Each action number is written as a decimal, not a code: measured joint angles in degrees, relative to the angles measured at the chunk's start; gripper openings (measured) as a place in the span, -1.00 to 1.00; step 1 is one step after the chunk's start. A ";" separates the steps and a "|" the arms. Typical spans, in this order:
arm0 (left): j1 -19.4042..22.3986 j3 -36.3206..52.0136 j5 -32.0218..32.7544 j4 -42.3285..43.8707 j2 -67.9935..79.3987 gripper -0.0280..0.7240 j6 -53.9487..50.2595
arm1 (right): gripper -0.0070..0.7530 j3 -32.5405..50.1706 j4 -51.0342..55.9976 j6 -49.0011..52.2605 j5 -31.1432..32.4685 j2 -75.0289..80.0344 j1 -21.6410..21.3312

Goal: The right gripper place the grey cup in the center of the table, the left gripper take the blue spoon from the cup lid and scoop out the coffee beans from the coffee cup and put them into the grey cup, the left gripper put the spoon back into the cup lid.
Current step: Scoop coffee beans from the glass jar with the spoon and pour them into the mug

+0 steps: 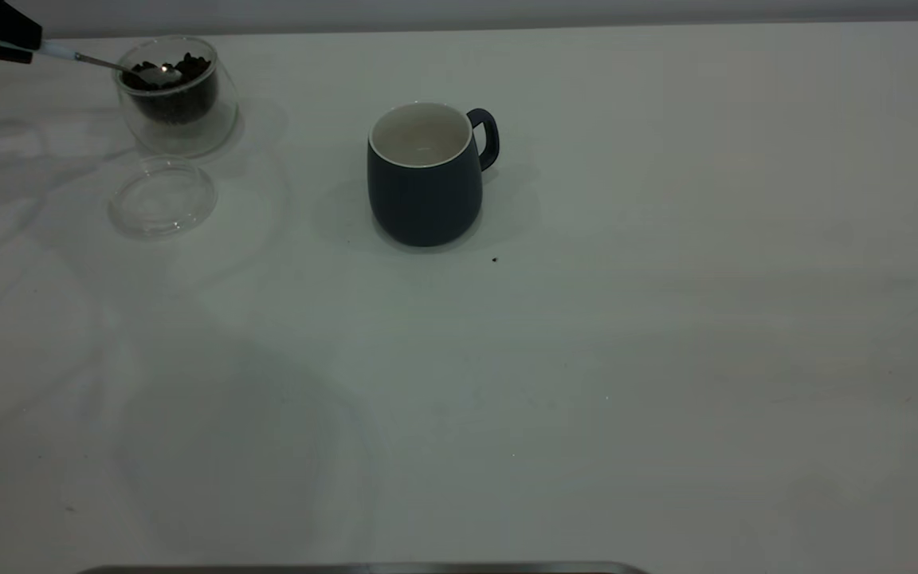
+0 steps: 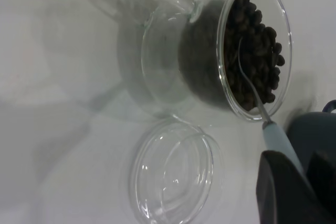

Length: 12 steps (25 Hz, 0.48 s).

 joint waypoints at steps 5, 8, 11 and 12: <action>0.00 0.00 0.99 -1.17 1.36 -0.57 0.00 | 0.21 0.00 0.00 0.00 0.00 0.00 0.00; 0.00 0.00 1.38 -3.20 2.40 -0.57 0.00 | 0.21 0.00 0.00 0.00 0.00 0.00 0.00; 0.00 0.00 1.46 -4.76 2.75 -0.57 1.22 | 0.21 0.00 0.00 0.00 0.00 0.00 0.00; 0.00 0.00 1.53 -5.01 2.80 -0.57 1.53 | 0.21 0.00 0.00 0.00 0.00 0.00 0.00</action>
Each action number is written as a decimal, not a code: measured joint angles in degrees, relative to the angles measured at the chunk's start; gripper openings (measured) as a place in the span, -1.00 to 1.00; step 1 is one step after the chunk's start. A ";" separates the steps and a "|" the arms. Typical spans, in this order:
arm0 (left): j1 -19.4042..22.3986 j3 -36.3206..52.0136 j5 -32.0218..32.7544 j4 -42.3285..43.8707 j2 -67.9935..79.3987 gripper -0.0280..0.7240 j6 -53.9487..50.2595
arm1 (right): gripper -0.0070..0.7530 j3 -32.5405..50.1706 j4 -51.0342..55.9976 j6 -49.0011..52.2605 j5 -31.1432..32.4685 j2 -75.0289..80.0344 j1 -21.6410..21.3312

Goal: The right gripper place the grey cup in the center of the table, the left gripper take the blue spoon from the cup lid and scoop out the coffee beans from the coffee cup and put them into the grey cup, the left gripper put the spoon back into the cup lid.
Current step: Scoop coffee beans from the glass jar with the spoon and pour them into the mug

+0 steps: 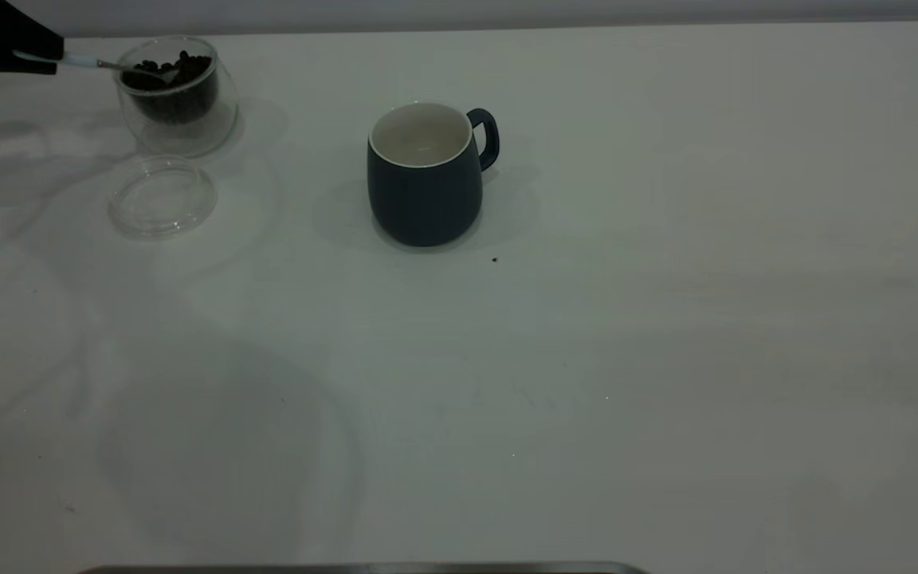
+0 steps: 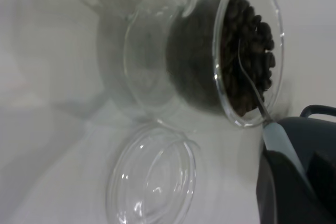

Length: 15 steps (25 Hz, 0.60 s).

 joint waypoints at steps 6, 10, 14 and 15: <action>0.54 0.00 3.76 -0.18 0.05 -0.57 1.23 | 0.21 0.00 0.00 0.00 0.00 0.00 0.00; 2.39 0.00 5.19 -0.18 0.05 -0.57 1.18 | 0.21 0.00 0.00 0.00 0.00 0.00 0.00; 3.70 0.00 5.41 -0.18 0.05 -0.57 1.01 | 0.21 0.00 0.00 0.00 0.00 0.00 0.00; 3.75 0.00 5.46 -0.24 0.05 -0.57 1.01 | 0.21 0.00 0.00 0.00 0.00 0.00 0.00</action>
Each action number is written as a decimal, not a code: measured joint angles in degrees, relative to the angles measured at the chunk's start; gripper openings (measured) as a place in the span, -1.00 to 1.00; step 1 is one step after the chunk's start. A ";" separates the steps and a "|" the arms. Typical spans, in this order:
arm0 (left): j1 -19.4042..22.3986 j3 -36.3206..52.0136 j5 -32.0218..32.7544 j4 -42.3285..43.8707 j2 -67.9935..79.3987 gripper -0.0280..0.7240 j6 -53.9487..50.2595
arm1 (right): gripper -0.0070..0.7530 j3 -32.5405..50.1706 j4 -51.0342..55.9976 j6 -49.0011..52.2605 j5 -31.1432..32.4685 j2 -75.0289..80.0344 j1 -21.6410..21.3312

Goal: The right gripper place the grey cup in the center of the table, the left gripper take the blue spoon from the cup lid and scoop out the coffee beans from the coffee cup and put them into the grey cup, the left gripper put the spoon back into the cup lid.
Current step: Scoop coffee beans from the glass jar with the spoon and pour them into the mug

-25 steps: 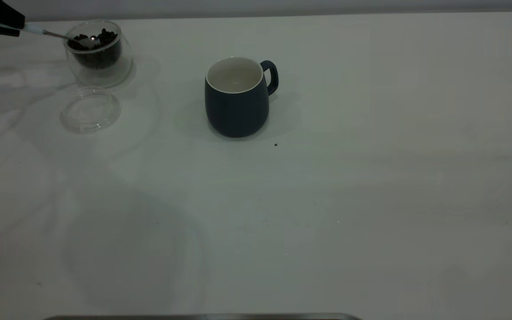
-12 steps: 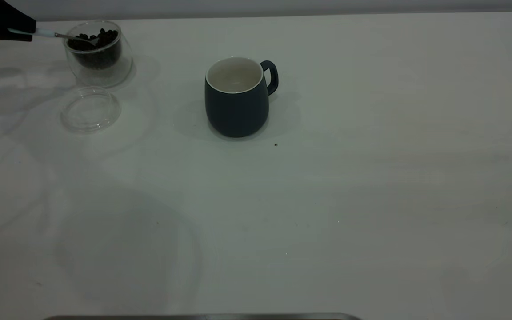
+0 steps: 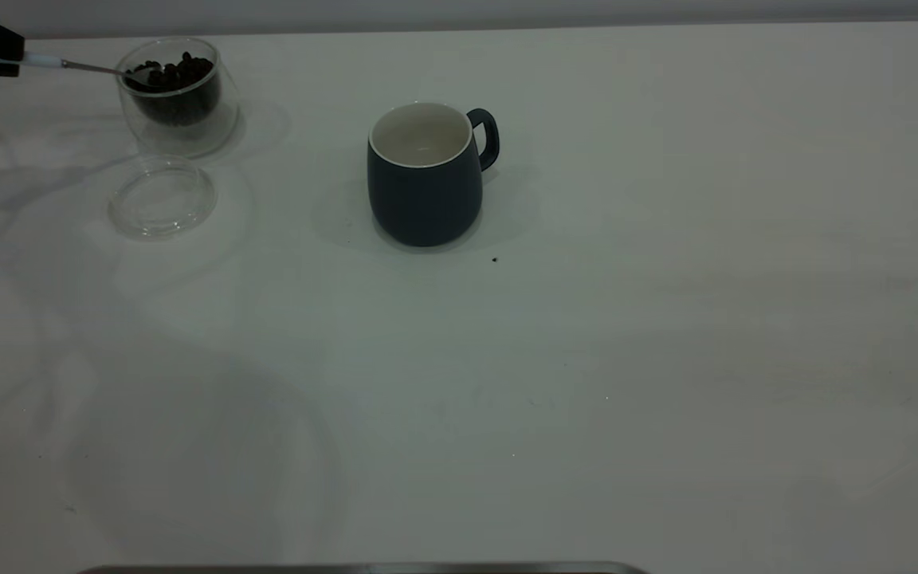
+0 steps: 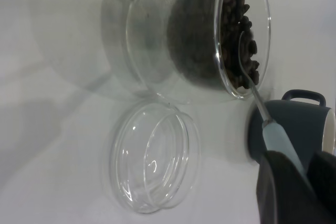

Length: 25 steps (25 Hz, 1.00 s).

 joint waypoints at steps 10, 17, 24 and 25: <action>0.13 0.00 1.22 -2.97 0.00 -0.57 0.47 | 0.21 0.00 0.00 0.00 0.00 0.00 0.00; 1.05 0.00 1.35 -4.66 0.00 -0.57 1.50 | 0.21 0.00 0.00 0.00 0.00 0.00 0.00; 1.09 0.00 1.35 -6.84 0.01 -0.57 1.00 | 0.21 0.00 0.00 0.00 0.00 0.00 0.00; 0.97 0.00 1.35 -6.84 0.01 -0.57 0.64 | 0.21 0.00 0.00 0.00 0.00 0.00 0.00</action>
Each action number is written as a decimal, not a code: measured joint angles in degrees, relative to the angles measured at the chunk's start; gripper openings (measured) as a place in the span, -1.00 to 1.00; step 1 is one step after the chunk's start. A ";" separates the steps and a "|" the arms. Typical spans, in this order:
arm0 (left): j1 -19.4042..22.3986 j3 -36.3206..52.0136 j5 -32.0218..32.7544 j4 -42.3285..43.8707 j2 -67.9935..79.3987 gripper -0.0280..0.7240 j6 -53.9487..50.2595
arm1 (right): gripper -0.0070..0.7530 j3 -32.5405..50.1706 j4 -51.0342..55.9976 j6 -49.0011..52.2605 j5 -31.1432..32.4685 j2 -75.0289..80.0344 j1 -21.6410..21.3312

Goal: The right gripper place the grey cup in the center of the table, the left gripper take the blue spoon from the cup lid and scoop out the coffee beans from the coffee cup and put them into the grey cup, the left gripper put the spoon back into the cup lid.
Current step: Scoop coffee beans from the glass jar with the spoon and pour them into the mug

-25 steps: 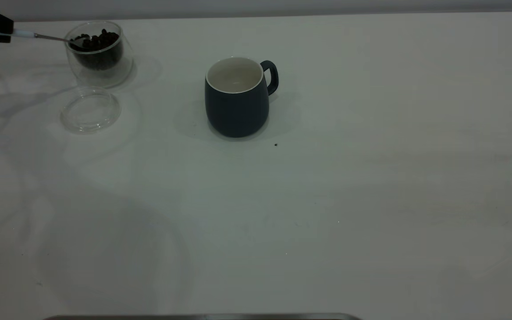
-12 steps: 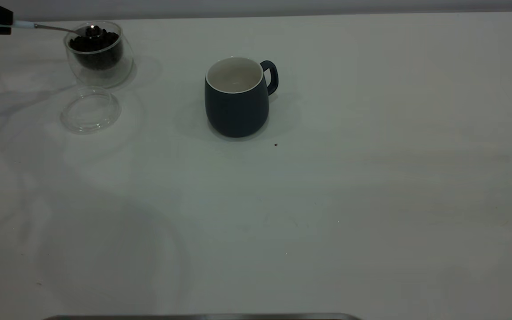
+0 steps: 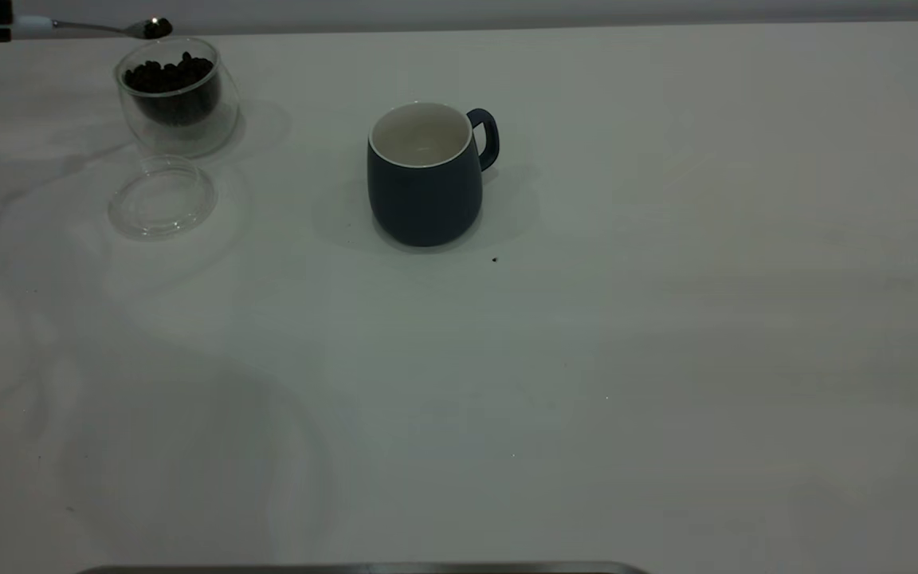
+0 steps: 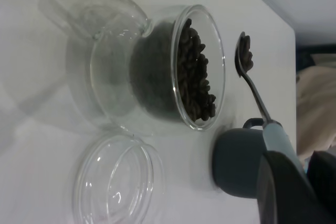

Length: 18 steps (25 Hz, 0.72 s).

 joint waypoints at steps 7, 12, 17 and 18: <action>-0.77 0.00 0.00 0.00 0.00 -0.57 -1.95 | 0.21 0.00 0.00 0.00 0.00 0.00 0.00; -2.57 0.00 0.00 1.42 0.00 -0.57 -3.25 | 0.21 0.00 0.00 0.00 0.00 0.00 0.00; -4.92 0.00 0.00 3.06 0.00 -0.57 -3.40 | 0.21 0.00 0.00 0.00 0.00 0.00 0.00; -5.44 0.00 0.00 3.10 0.00 -0.57 -3.40 | 0.21 0.00 0.00 0.00 0.00 0.00 0.00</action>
